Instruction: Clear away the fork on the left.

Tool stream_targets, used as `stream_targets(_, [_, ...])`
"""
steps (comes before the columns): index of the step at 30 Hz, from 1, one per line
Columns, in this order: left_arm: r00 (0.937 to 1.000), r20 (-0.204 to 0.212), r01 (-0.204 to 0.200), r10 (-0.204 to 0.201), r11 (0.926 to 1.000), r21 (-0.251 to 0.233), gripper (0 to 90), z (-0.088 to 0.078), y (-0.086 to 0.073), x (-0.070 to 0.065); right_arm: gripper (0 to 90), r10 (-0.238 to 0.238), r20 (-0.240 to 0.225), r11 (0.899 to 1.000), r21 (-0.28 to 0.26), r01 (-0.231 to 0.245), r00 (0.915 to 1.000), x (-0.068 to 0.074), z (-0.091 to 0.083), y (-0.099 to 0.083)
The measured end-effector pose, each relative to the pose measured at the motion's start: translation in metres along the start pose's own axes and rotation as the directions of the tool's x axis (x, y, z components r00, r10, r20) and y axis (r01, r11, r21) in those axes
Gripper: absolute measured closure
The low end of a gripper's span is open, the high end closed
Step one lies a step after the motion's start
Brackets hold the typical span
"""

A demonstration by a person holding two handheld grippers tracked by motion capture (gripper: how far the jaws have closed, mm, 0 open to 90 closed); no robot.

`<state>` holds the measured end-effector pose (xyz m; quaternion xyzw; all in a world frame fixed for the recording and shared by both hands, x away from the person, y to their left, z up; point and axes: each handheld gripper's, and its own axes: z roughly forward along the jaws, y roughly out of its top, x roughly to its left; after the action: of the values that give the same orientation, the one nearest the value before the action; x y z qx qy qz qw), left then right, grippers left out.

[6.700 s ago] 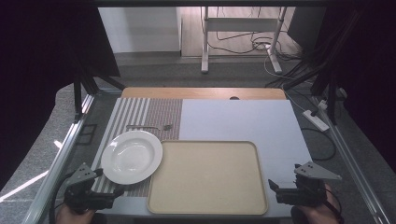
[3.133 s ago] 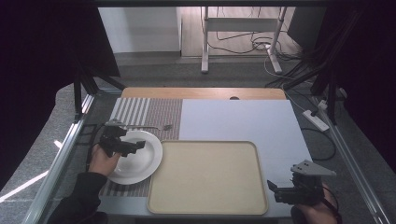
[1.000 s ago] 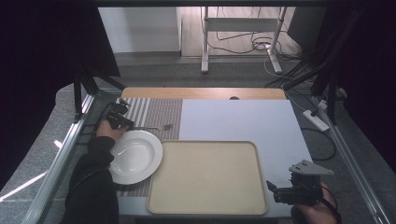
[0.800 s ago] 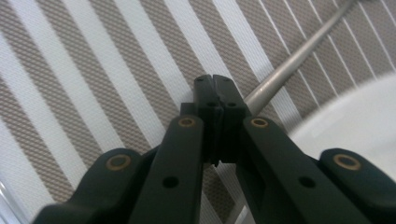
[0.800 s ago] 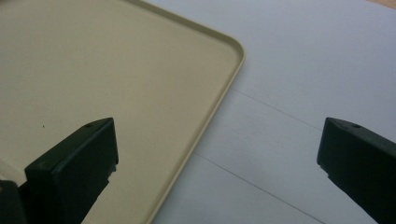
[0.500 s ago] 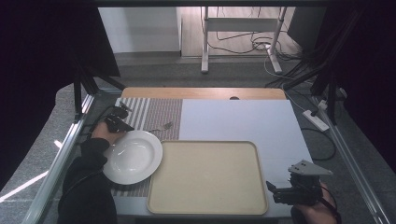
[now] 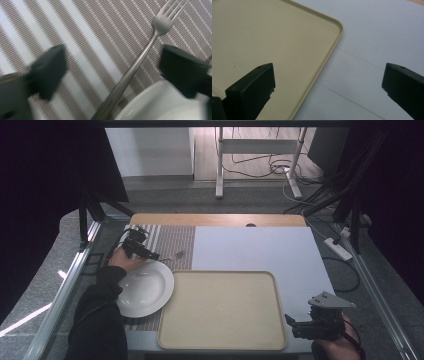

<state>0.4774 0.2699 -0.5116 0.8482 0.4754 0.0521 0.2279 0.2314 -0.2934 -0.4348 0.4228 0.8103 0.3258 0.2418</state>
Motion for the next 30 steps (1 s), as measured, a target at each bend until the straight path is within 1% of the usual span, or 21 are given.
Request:
stream_targets(2, [1.0, -0.005, -0.002, 0.002, 1.0, -0.006, 0.0, 0.002, 0.002, -0.002, 0.0, 0.001, 0.0, 1.0, 0.0, -0.001, 1.0, 0.0, 0.0, 0.0])
stream_targets(3, [0.9998, -0.015, -0.011, 0.011, 0.9999, 0.012, 0.0, 0.008, 0.006, -0.006, 0.0, 0.0, 0.0, 1.0, 0.0, 0.0, 1.0, 0.0, 0.0, 0.0])
stream_targets(6, [0.9991, -0.011, -0.041, 0.042, 0.9981, 0.045, 0.0, 0.017, 0.009, -0.011, 0.0, 0.001, 0.0, 1.0, 0.001, -0.001, 1.0, 0.0, 0.0, 0.0])
stream_targets(9, [0.9978, -0.039, -0.051, 0.054, 0.9962, 0.071, 1.8, 0.023, 0.012, -0.013, 0.0, 0.001, -0.001, 1.0, 0.002, -0.001, 1.0, 0.0, 0.0, 0.0])
stream_targets(10, [0.997, -0.052, -0.054, 0.058, 0.9958, 0.074, 4.7, 0.024, 0.012, -0.013, 0.0, 0.0, -0.001, 1.0, 0.002, 0.0, 1.0, 0.0, 0.0, 0.0])
stream_targets(11, [0.997, -0.052, -0.054, 0.058, 0.9958, 0.074, 9.4, 0.024, 0.012, -0.013, 0.0, 0.0, -0.001, 1.0, 0.002, 0.0, 1.0, 0.0, 0.0, 0.0])
stream_targets(12, [0.996, -0.063, -0.059, 0.063, 0.996, 0.068, 10.5, 0.024, 0.011, -0.012, 0.0, 0.0, -0.001, 1.0, 0.002, 0.0, 1.0, 0.0, 0.0, 0.0])
stream_targets(13, [0.9962, -0.061, -0.06, 0.063, 0.9964, 0.061, 13.3, 0.022, 0.01, -0.011, 0.0, 0.0, -0.001, 1.0, 0.001, 0.0, 1.0, 0.0, 0.0, 0.0])
stream_targets(14, [0.996, -0.062, -0.062, 0.065, 0.9967, 0.052, 17.5, 0.02, 0.009, -0.01, 0.0, 0.0, 0.0, 1.0, 0.0, 0.0, 1.0, 0.0, 0.0, 0.0])
stream_targets(16, [0.9964, -0.057, -0.06, 0.062, 0.9974, 0.039, 34.1, 0.018, 0.008, -0.008, 0.0, -0.004, 0.003, 1.0, 0.003, 0.004, 1.0, 0.0, 0.0, 0.0])
stream_targets(17, [0.9967, -0.062, -0.051, 0.053, 0.9982, 0.03, 34.1, 0.016, 0.006, -0.005, 0.0, -0.004, 0.003, 1.0, 0.003, 0.004, 1.0, 0.0, 0.0, 0.0])
stream_targets(18, [0.9971, -0.06, -0.047, 0.048, 0.9987, 0.021, 41.6, 0.014, 0.004, -0.003, 0.0, -0.005, 0.003, 1.0, 0.003, 0.005, 1.0, 0.001, 0.0, 0.0])
stream_targets(19, [0.9972, -0.056, -0.048, 0.049, 0.9987, 0.015, 56.6, 0.012, 0.002, 0.0, 0.0, -0.007, 0.002, 1.0, 0.002, 0.007, 1.0, 0.001, 0.0, 0.0])
stream_targets(21, [0.9987, -0.03, -0.041, 0.041, 0.9991, 0.007, 70.1, 0.008, -0.004, 0.007, 0.0, -0.007, 0.002, 1.0, 0.003, 0.007, 1.0, 0.001, 0.0, 0.0])
stream_targets(22, [0.9987, -0.03, -0.041, 0.041, 0.9991, 0.007, 78.4, 0.008, -0.004, 0.007, 0.0, -0.007, 0.002, 1.0, 0.003, 0.007, 1.0, 0.001, 0.0, 0.0])
stream_targets(23, [0.9988, -0.025, -0.043, 0.043, 0.9991, 0.008, 81.8, 0.007, -0.005, 0.009, 0.0, -0.007, 0.003, 1.0, 0.004, 0.007, 1.0, 0.001, 0.0, 0.0])
stream_targets(24, [0.9993, 0.007, -0.038, 0.037, 0.9992, 0.013, 83.1, 0.005, -0.008, 0.013, 0.0, -0.007, 0.001, 1.0, 0.004, 0.007, 1.0, 0.001, 0.0, 0.0])
stream_targets(25, [0.9993, 0.007, -0.038, 0.037, 0.9992, 0.013, 84.1, 0.005, -0.008, 0.013, 0.0, -0.007, 0.001, 1.0, 0.004, 0.007, 1.0, 0.001, 0.0, 0.0])
stream_targets(26, [0.9993, 0.034, -0.013, 0.013, 0.9999, 0.007, 84.3, 0.005, -0.01, 0.017, 0.0, -0.009, 0.002, 1.0, 0.005, 0.009, 1.0, 0.001, 0.0, 0.0])
stream_targets(29, [0.9995, 0.032, -0.007, 0.007, 1.0, 0.006, 84.4, 0.004, -0.011, 0.02, 0.0, -0.01, 0.002, 1.0, 0.005, 0.01, 1.0, 0.001, 0.0, 0.0])
stream_targets(30, [0.9998, 0.019, 0.002, -0.002, 1.0, 0.005, 84.4, 0.002, -0.011, 0.022, 0.0, -0.01, 0.002, 1.0, 0.005, 0.01, 1.0, 0.001, 0.0, 0.0])
